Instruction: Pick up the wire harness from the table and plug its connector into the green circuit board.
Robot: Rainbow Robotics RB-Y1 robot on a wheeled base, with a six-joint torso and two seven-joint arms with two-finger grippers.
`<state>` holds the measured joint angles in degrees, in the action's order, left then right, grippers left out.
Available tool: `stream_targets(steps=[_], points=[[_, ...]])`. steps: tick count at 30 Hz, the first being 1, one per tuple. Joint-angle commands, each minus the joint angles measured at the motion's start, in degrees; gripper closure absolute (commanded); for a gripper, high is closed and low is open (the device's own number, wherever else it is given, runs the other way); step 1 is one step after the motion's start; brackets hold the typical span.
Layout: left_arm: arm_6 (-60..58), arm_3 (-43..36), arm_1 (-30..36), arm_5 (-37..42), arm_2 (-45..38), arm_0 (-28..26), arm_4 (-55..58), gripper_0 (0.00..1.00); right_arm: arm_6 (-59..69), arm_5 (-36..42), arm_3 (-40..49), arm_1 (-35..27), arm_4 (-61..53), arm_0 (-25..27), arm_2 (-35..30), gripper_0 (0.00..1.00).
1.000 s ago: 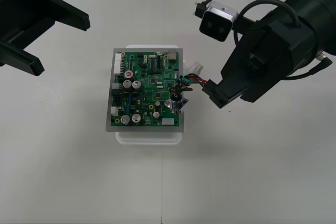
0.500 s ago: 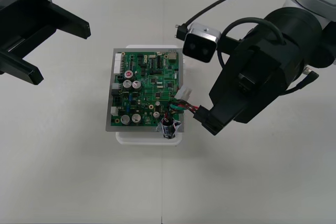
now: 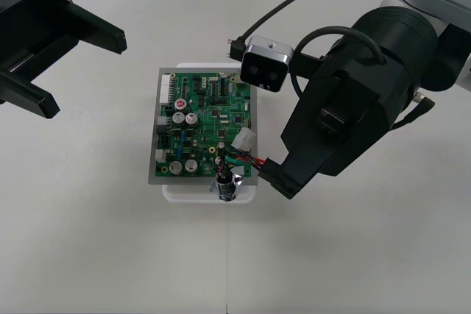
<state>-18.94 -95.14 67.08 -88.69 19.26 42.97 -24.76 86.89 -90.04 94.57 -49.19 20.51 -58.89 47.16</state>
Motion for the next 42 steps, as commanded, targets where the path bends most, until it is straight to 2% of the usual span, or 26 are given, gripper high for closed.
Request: stream_targets(steps=[1,25,42], points=[[4.5,-1.4,1.2,-1.3,-0.1,-0.4,1.0,0.17,0.7,0.0,-1.5,2.3,0.1,-3.9,0.2,1.00],[4.7,-1.9,1.3,-1.3,-0.1,-0.4,1.3,0.17,0.7,0.0,-6.9,5.9,-1.8,-8.2,2.1,1.00],[4.7,-2.5,1.2,-1.3,-0.1,-0.4,1.6,0.17,0.7,0.0,-4.9,5.3,-2.0,-8.3,2.1,1.00]])
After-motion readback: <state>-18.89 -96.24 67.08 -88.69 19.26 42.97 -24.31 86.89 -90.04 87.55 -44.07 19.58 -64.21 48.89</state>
